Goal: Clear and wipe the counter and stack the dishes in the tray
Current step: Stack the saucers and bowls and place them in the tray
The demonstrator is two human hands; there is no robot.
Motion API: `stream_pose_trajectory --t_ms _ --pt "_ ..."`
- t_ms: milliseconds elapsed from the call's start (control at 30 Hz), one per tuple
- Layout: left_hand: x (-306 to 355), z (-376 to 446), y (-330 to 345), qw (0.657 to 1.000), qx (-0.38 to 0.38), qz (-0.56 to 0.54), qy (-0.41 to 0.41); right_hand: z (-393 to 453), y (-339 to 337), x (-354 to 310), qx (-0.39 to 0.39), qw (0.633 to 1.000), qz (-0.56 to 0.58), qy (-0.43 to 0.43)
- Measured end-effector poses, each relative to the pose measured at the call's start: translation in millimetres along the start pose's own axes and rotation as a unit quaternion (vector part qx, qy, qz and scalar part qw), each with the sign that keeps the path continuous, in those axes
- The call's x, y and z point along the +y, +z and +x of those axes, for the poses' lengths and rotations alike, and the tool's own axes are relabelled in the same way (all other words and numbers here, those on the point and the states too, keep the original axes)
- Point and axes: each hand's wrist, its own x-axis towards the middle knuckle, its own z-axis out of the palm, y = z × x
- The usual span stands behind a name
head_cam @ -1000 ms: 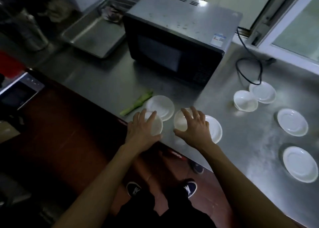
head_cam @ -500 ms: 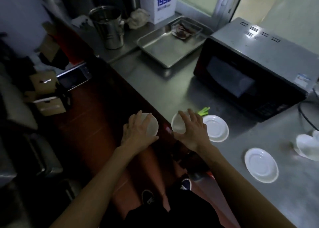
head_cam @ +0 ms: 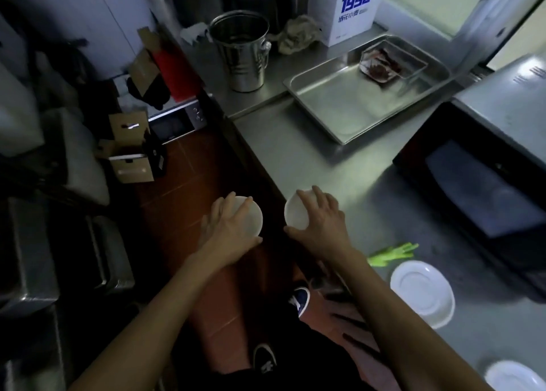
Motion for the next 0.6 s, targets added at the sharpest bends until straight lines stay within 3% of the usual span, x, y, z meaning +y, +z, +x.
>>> stream_pose_trajectory --t_ms 200,600 --pt "32.0 67.2 -34.8 1.000 0.007 0.015 0.013 65.6 -30.9 22.8 0.012 1.000 0.020 0.003" --pt "112.2 182.8 -61.2 0.992 -0.007 0.038 0.117 125.5 -81.5 91.6 0.060 0.993 0.045 0.089"
